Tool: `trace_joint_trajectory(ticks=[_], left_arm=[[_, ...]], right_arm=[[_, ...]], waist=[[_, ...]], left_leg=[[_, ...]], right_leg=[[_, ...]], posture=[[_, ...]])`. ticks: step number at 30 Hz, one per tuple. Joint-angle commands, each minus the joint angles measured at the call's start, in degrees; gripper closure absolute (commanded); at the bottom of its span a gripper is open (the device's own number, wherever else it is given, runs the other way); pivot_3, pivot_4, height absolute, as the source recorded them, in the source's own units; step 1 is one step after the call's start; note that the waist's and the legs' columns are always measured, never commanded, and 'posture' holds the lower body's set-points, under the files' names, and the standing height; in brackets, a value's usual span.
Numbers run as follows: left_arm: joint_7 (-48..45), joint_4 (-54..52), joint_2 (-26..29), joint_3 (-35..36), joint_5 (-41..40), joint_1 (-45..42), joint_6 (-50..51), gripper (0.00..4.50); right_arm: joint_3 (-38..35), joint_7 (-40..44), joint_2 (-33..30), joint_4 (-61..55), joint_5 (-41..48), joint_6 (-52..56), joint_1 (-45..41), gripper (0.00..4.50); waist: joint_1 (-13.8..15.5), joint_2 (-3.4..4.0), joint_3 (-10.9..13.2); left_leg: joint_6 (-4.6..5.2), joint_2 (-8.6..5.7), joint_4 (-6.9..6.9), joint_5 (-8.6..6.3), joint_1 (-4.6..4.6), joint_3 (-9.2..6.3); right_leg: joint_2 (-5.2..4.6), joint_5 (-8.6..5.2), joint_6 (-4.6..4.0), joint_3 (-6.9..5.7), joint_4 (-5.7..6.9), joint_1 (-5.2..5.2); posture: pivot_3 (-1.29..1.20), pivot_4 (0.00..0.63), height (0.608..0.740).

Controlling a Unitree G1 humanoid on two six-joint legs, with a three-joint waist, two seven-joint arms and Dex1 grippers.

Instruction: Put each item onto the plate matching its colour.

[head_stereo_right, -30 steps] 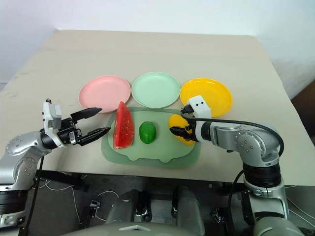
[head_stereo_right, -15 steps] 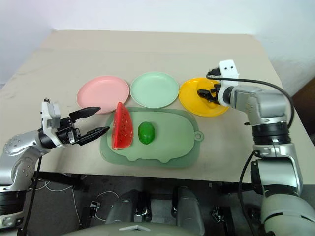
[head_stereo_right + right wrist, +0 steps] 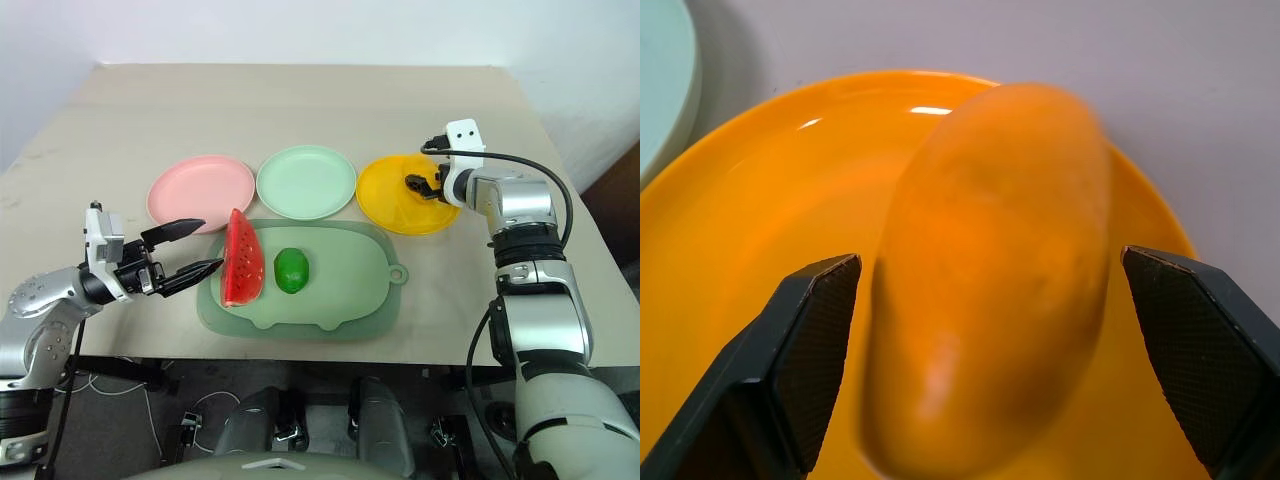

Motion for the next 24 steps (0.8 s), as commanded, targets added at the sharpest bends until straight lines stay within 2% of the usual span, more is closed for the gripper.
trace_joint_trajectory(ticks=[1, 8, 14, 19, 24], left_arm=[[-0.3, -0.5, 0.7, 1.1, -0.6, -0.5, -0.5, 0.00], [-0.7, -0.5, 1.4, 1.8, -1.0, -0.6, -0.3, 0.00], [-0.5, -0.9, 1.7, 2.2, -1.2, -0.5, 0.0, 0.00], [-0.9, -0.7, 2.0, 2.3, -1.4, -0.3, 0.2, 0.00], [-1.1, -0.6, 2.2, 2.5, -1.4, -0.5, 0.4, 0.00]], right_arm=[[-4.3, 2.5, -1.6, -10.3, 2.9, 2.4, -1.2, 0.03], [-8.0, 7.7, -3.3, -39.8, 14.4, 18.7, 8.6, 0.03], [-9.1, 11.8, -1.3, -60.7, 27.5, 25.6, 21.4, 0.03], [-6.5, 9.9, 2.5, -64.7, 31.5, 27.8, 24.6, 0.03], [-3.3, 9.6, 3.5, -65.5, 33.7, 30.0, 24.5, 0.03]], waist=[[0.0, 0.04, 0.0], [0.3, 0.01, 0.0], [0.5, 0.01, 0.0], [0.3, 0.00, 0.0], [0.5, 0.00, 0.0]], left_leg=[[0.00, 0.00, 0.00, 0.00, 0.00, 0.00], [-0.01, 0.02, 0.00, -0.01, 0.02, -0.08], [0.00, 0.00, 0.00, -0.02, 0.01, -0.11], [0.00, 0.01, 0.00, -0.02, 0.05, -0.12], [0.00, 0.00, 0.00, -0.03, 0.03, -0.12]], right_leg=[[0.00, 0.00, 0.00, 0.01, 0.00, -0.01], [-0.02, -0.01, 0.00, 0.00, -0.02, 0.03], [-0.04, 0.00, -0.02, 0.00, -0.07, 0.03], [-0.02, 0.00, -0.03, -0.01, -0.08, 0.09], [-0.03, 0.00, -0.05, -0.01, -0.12, 0.07]], posture=[[0.00, 0.150, 0.696], [0.00, 0.150, 0.696], [0.00, 0.150, 0.696], [0.00, 0.150, 0.696], [0.00, 0.150, 0.696]])
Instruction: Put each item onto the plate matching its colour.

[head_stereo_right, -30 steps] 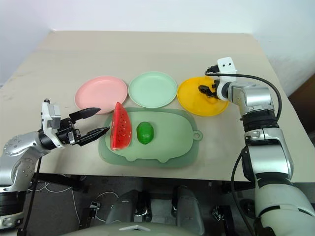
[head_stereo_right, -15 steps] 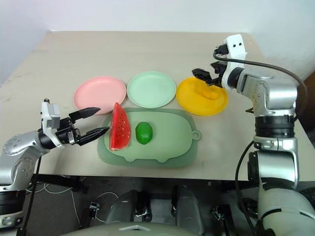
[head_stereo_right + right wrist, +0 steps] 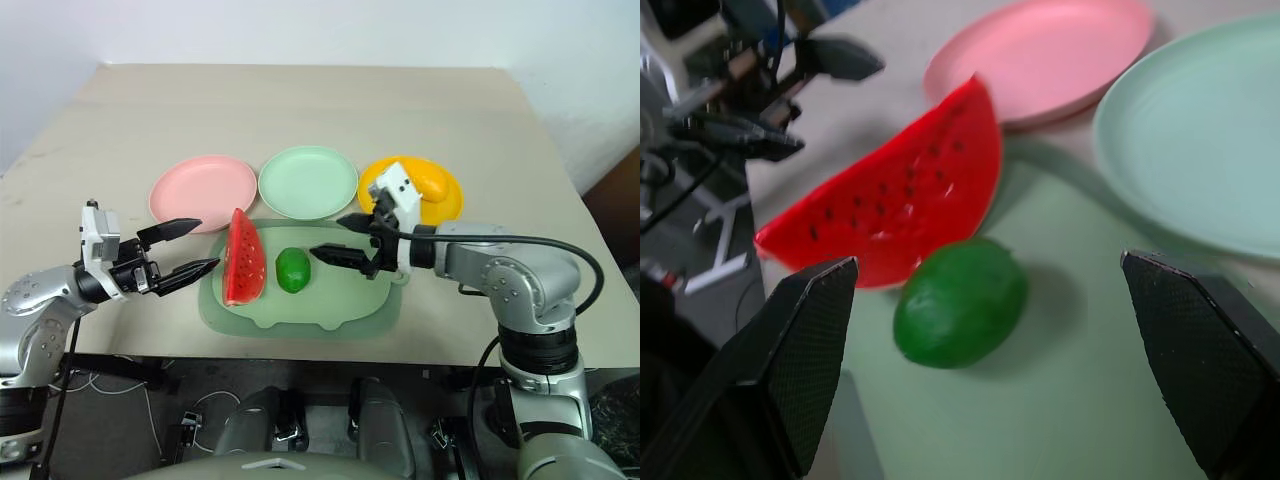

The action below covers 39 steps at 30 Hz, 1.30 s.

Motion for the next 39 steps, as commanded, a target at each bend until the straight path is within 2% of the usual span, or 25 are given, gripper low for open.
trace_joint_trajectory(ticks=[1, 6, 12, 21, 28, 37, 39], left_arm=[[-0.3, -1.2, 0.9, 1.9, -1.2, -0.1, -0.3, 0.00], [-0.5, -1.8, 1.3, 2.7, -1.7, 0.4, 0.3, 0.00], [0.2, -3.1, 1.9, 2.8, -2.2, 1.4, 1.0, 0.00], [2.2, -5.5, 1.7, 3.2, -3.5, 1.2, 3.6, 0.00], [2.2, -5.3, 1.9, 3.4, -3.4, 1.6, 3.8, 0.00], [2.3, -5.2, 1.7, 3.4, -3.2, 1.6, 3.5, 0.00], [2.5, -5.3, 1.7, 3.5, -3.1, 1.7, 3.5, 0.00]], right_arm=[[0.8, 1.0, 0.0, -3.1, 3.3, 0.5, -0.2, 0.03], [2.8, 0.3, 0.1, -2.8, 2.5, -0.9, -0.4, 0.03], [10.5, -4.0, 3.6, 5.3, -5.4, -3.5, -2.3, 0.03], [11.4, -7.9, 10.8, 12.0, -7.2, 0.1, -7.0, 0.03], [12.1, -8.5, 12.5, 11.1, -6.8, 3.3, -6.6, 0.03], [16.0, -8.2, 12.5, 10.9, -9.3, 2.0, -6.3, 0.03], [16.5, -8.0, 11.6, 10.6, -10.5, 0.7, -6.3, 0.62]], waist=[[0.2, 0.00, 0.0], [0.2, 0.00, 0.0], [-0.1, -0.01, 0.0], [-0.1, -0.02, 0.0], [-0.2, -0.02, 0.0], [-0.2, -0.02, 0.0], [-0.2, -0.02, 0.0]], left_leg=[[0.00, 0.00, 0.00, 0.00, -0.01, 0.00], [0.00, -0.01, 0.00, 0.00, 0.00, 0.00], [0.00, 0.00, 0.00, 0.00, 0.00, 0.01], [0.00, -0.01, 0.00, 0.00, -0.03, 0.03], [-0.01, 0.00, -0.02, 0.00, -0.03, 0.04], [-0.02, 0.00, -0.05, 0.00, -0.03, 0.05], [-0.02, 0.00, -0.05, 0.00, -0.04, 0.06]], right_leg=[[0.00, 0.00, 0.00, 0.00, 0.00, -0.01], [0.00, 0.00, -0.01, 0.00, -0.01, 0.00], [0.00, 0.00, -0.01, 0.00, -0.01, -0.01], [0.01, 0.01, 0.00, 0.00, 0.01, -0.03], [0.01, 0.01, 0.00, 0.00, 0.01, -0.05], [0.01, 0.01, 0.00, 0.00, 0.01, -0.07], [0.01, 0.01, 0.00, 0.01, 0.01, -0.07]], posture=[[0.00, 0.150, 0.696], [0.00, 0.150, 0.696], [0.00, 0.150, 0.696], [0.00, 0.150, 0.696], [0.00, 0.150, 0.696], [0.00, 0.150, 0.696], [0.00, 0.150, 0.696]])
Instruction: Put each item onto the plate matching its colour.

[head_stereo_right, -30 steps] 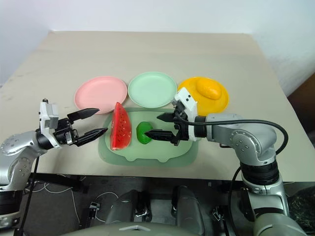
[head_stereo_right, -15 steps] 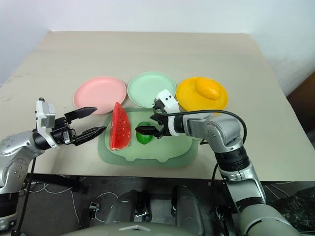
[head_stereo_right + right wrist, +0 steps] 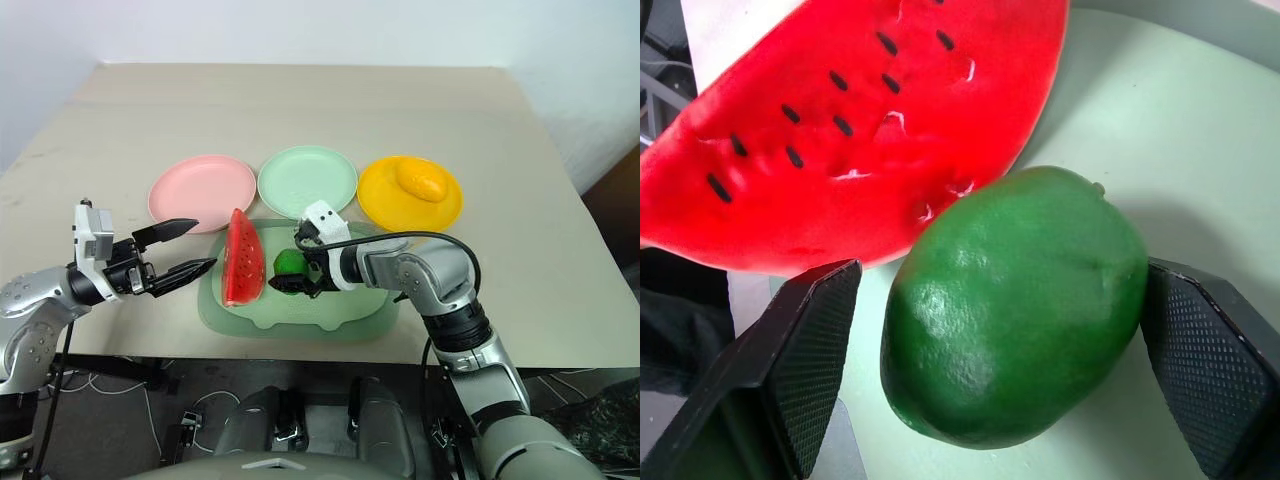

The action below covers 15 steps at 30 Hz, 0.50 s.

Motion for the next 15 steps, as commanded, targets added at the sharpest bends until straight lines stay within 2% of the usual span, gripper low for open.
trace_joint_trajectory(ticks=[1, 3, 9, 13, 15], left_arm=[[0.3, -1.6, 0.6, 1.9, -0.6, 0.2, -0.7, 0.00], [0.2, -1.5, 0.6, 2.0, -0.6, 0.3, -0.8, 0.00], [0.2, -0.8, 0.4, 2.6, -0.5, 0.5, -1.4, 0.00], [0.4, -1.4, 0.3, 3.2, -0.7, 1.1, -1.3, 0.00], [0.7, -1.9, 0.1, 3.3, -0.8, 1.3, -1.2, 0.00]], right_arm=[[0.7, 0.5, -1.1, -2.0, -1.7, -2.5, -0.5, 1.00], [0.0, 1.1, -1.3, -2.3, -1.8, -3.3, -0.7, 1.39], [-2.0, 4.9, -5.2, -4.6, -0.4, -3.2, -3.3, 1.41], [-7.2, 5.1, -4.4, 2.7, -0.8, -5.4, -10.8, 1.41], [-6.5, 6.1, -4.1, 8.5, -2.9, -7.9, -14.3, 1.41]], waist=[[0.0, 0.00, 0.0], [0.0, 0.00, 0.0], [0.0, 0.00, 0.0], [-0.2, 0.01, 0.0], [-0.2, 0.01, 0.0]], left_leg=[[0.00, 0.00, 0.00, 0.00, 0.00, 0.00], [0.00, 0.00, 0.00, 0.00, 0.00, 0.00], [0.00, 0.00, -0.03, 0.00, -0.01, 0.01], [-0.01, 0.00, -0.02, 0.00, 0.00, 0.01], [-0.03, 0.01, -0.03, 0.02, 0.01, 0.02]], right_leg=[[0.00, 0.00, 0.00, 0.00, 0.00, 0.00], [0.00, 0.00, 0.00, 0.00, 0.00, 0.00], [-0.01, 0.00, 0.00, 0.00, -0.01, -0.03], [-0.01, 0.00, -0.01, 0.01, -0.01, -0.04], [0.02, 0.01, -0.02, 0.02, 0.01, -0.06]], posture=[[0.00, 0.150, 0.696], [0.00, 0.150, 0.696], [0.00, 0.150, 0.696], [0.00, 0.150, 0.696], [0.00, 0.150, 0.696]])
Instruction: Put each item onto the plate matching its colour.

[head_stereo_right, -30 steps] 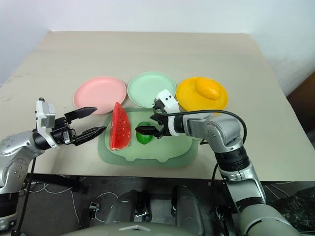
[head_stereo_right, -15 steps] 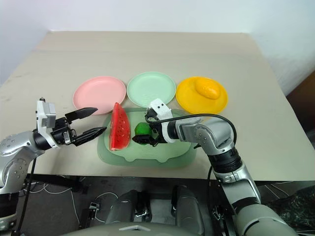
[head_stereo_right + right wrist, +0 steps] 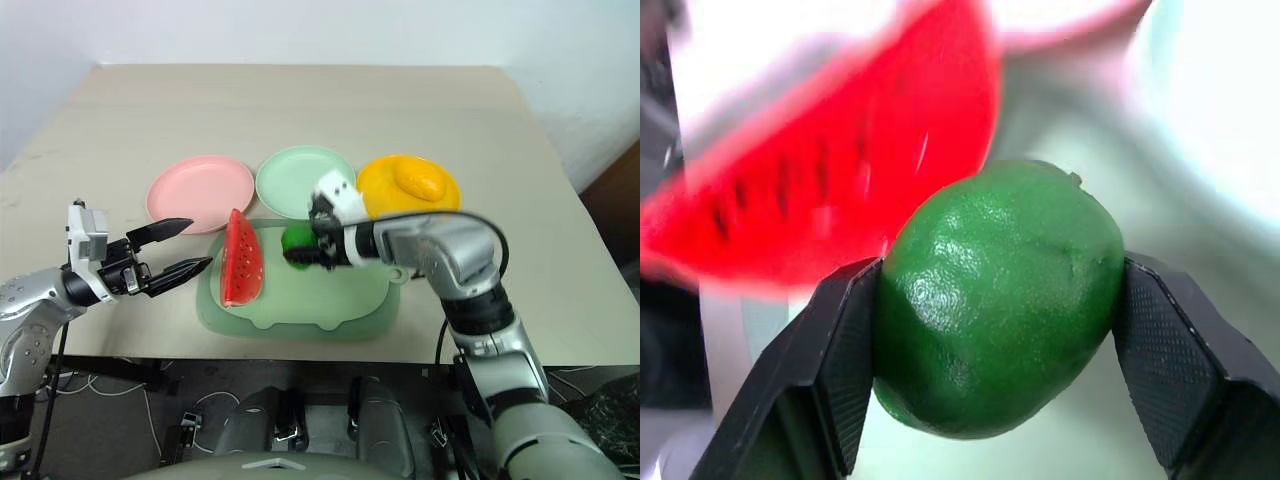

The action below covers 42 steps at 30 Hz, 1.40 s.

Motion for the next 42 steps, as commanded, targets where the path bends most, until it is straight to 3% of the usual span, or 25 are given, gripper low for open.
trace_joint_trajectory(ticks=[1, 9, 16, 20, 23, 29, 33, 35, 42], left_arm=[[0.7, -2.0, 0.1, 1.9, -0.8, 0.5, -0.8, 0.00], [2.0, -3.9, -0.4, 1.6, -1.0, 0.8, -0.3, 0.00], [2.5, -4.2, -1.0, 2.2, -1.9, 0.9, -0.3, 0.00], [2.6, -4.6, -1.1, 2.0, -2.3, 1.1, -0.2, 0.00], [2.5, -4.9, -1.1, 1.8, -2.5, 1.4, 0.0, 0.00], [4.4, -5.0, -0.9, 3.0, -5.1, -0.9, 2.6, 0.00], [7.4, -8.2, -0.2, 3.2, -8.5, -3.1, 6.4, 0.00], [8.2, -8.8, -0.2, 3.6, -9.3, -3.3, 7.3, 0.00], [15.8, -15.5, -0.3, 2.7, -12.4, -1.0, 14.0, 0.00]], right_arm=[[-0.1, 2.3, 0.7, 8.6, -3.0, -5.8, -6.1, 1.41], [4.6, 6.4, 6.1, 39.6, -14.7, -23.6, -16.8, 1.41], [1.8, 5.5, 12.0, 65.2, -21.4, -38.4, -24.5, 1.41], [0.1, 5.3, 13.4, 71.3, -23.2, -42.9, -25.9, 0.09], [-0.8, 4.7, 13.4, 73.0, -24.8, -44.5, -26.3, 0.01], [-3.4, 9.3, 10.0, 63.5, -23.5, -37.8, -25.3, 0.01], [-3.1, 15.4, 2.6, 29.9, -17.4, -23.5, -12.2, 0.01], [-3.7, 14.9, 1.5, 22.0, -15.6, -20.2, -8.6, 0.01], [-12.2, 15.9, -1.9, -2.3, -7.0, -24.0, 10.2, 0.01]], waist=[[0.0, -0.01, 0.0], [0.0, -0.01, 0.0], [-0.1, 0.00, 0.0], [-0.1, 0.00, 0.0], [-0.1, 0.00, 0.0], [0.0, 0.02, 0.0], [0.4, -0.02, 0.0], [0.3, -0.04, 0.0], [0.2, -0.03, 0.0]], left_leg=[[0.00, 0.00, -0.02, 0.00, 0.00, 0.00], [0.00, -0.02, -0.10, 0.03, 0.01, 0.12], [-0.04, 0.00, -0.11, 0.06, 0.03, 0.16], [-0.04, -0.02, -0.10, 0.06, 0.02, 0.16], [-0.06, -0.01, -0.09, 0.06, 0.04, 0.15], [-0.06, -0.01, -0.08, 0.07, 0.03, 0.14], [-0.06, -0.04, -0.01, 0.06, 0.01, 0.00], [-0.05, -0.04, -0.01, 0.05, 0.04, -0.08], [-0.07, -0.02, -0.02, 0.07, 0.12, -0.06]], right_leg=[[0.00, 0.00, 0.00, 0.00, 0.00, -0.01], [0.03, 0.01, 0.03, -0.01, 0.02, -0.01], [0.08, 0.00, 0.05, 0.01, 0.11, -0.04], [0.05, 0.00, 0.05, 0.01, 0.11, -0.02], [0.05, 0.00, 0.05, 0.02, 0.14, -0.02], [0.04, -0.01, 0.05, 0.03, 0.20, -0.05], [-0.04, -0.01, 0.05, 0.01, 0.18, 0.02], [-0.04, -0.01, 0.05, -0.02, 0.11, 0.10], [0.00, -0.01, 0.05, -0.02, 0.21, 0.13]], posture=[[0.00, 0.150, 0.696], [0.00, 0.150, 0.696], [0.00, 0.150, 0.696], [0.00, 0.150, 0.696], [0.00, 0.150, 0.696], [0.00, 0.150, 0.696], [0.00, 0.150, 0.696], [0.00, 0.150, 0.696], [0.00, 0.150, 0.696]])
